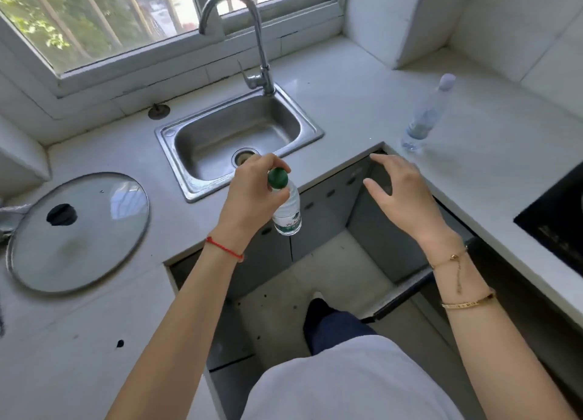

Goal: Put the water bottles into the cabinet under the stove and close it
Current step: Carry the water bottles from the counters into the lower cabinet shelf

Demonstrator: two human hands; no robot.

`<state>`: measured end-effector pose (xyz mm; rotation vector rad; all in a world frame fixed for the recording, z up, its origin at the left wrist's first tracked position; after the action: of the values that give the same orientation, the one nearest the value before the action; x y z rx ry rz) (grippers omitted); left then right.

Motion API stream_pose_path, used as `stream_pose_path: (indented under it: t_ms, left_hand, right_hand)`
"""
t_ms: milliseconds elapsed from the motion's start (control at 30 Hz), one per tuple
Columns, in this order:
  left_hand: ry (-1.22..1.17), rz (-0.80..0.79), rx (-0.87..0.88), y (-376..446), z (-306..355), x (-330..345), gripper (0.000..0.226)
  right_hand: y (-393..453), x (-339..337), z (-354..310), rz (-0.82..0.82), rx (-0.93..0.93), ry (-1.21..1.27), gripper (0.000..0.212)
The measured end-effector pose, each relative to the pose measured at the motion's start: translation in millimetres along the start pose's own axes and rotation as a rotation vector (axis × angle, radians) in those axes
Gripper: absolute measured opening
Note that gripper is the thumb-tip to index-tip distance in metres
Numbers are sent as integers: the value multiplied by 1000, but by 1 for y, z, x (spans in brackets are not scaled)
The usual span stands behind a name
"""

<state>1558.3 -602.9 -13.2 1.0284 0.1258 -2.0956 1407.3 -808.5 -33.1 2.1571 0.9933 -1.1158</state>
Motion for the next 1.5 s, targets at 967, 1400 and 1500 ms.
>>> stream_pose_path:
  t_ms: [967, 1400, 1500]
  left_hand:
    - [-50, -315, 211, 248, 43, 119, 28]
    - [-73, -392, 332, 265, 30, 116, 29]
    - [-71, -418, 379, 263, 30, 114, 28]
  right_hand:
    - [271, -49, 173, 133, 476, -128, 47]
    - [225, -28, 156, 347, 527, -3, 25]
    - [191, -20, 142, 414, 556, -3, 21]
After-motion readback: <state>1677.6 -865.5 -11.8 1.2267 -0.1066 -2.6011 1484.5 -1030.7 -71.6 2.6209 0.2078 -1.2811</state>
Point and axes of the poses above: each hand's wrist, its own y-axis towards the middle knuckle, its own x-axis out of the palm, z = x × y, the point moved 3 cm from there along y, towards the middle knuckle, and after that the axes turned 5 degrees about x, right-handed, at the moved point
